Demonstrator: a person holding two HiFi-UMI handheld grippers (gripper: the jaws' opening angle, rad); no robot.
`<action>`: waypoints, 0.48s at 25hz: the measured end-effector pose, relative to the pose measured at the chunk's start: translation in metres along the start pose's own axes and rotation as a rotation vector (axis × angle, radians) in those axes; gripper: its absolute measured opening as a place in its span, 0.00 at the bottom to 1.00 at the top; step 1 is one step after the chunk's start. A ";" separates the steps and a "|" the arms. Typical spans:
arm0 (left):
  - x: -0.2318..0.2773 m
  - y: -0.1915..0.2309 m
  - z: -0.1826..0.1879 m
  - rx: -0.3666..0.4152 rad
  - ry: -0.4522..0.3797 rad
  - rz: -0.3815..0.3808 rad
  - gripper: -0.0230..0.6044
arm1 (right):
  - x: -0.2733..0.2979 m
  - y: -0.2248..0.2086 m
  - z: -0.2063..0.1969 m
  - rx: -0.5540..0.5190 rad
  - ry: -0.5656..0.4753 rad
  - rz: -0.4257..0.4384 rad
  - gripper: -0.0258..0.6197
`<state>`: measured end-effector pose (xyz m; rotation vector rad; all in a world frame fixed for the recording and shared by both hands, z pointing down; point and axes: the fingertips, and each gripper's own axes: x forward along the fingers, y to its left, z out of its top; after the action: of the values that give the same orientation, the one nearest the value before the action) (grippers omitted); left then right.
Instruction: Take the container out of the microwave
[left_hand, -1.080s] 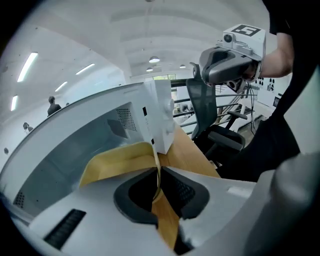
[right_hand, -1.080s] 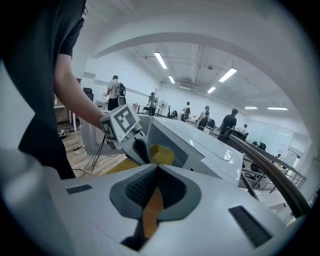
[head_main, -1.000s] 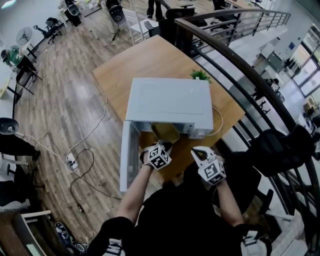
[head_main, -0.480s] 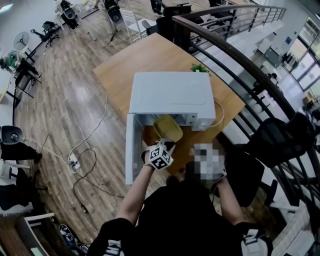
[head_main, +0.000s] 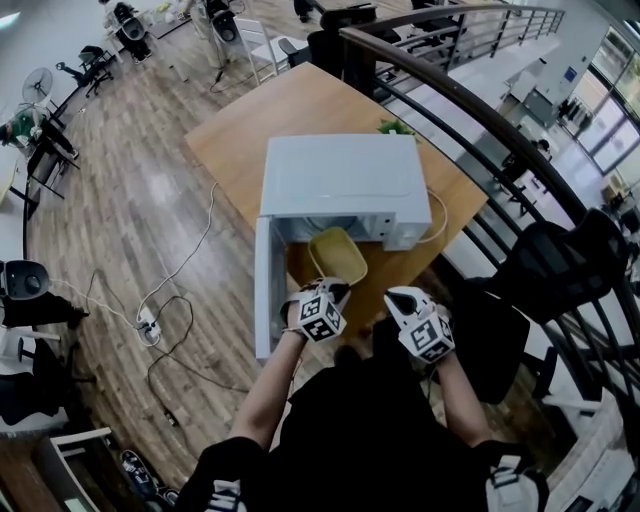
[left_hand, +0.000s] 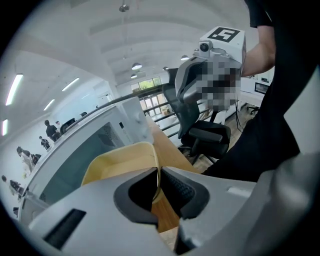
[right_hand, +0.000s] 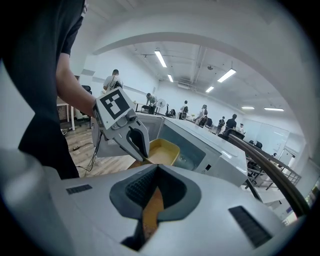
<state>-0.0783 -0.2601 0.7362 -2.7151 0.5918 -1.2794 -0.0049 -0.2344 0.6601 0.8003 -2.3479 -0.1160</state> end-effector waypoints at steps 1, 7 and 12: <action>-0.003 -0.003 0.001 0.001 -0.002 0.002 0.08 | -0.001 0.001 -0.001 -0.002 0.004 0.001 0.04; -0.026 -0.017 0.005 0.009 -0.009 0.018 0.08 | 0.002 0.008 0.001 -0.042 -0.009 0.014 0.04; -0.040 -0.024 0.007 0.016 -0.007 0.037 0.08 | -0.002 0.014 0.003 -0.034 0.006 0.040 0.04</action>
<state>-0.0885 -0.2235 0.7086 -2.6817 0.6255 -1.2605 -0.0126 -0.2219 0.6602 0.7355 -2.3486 -0.1355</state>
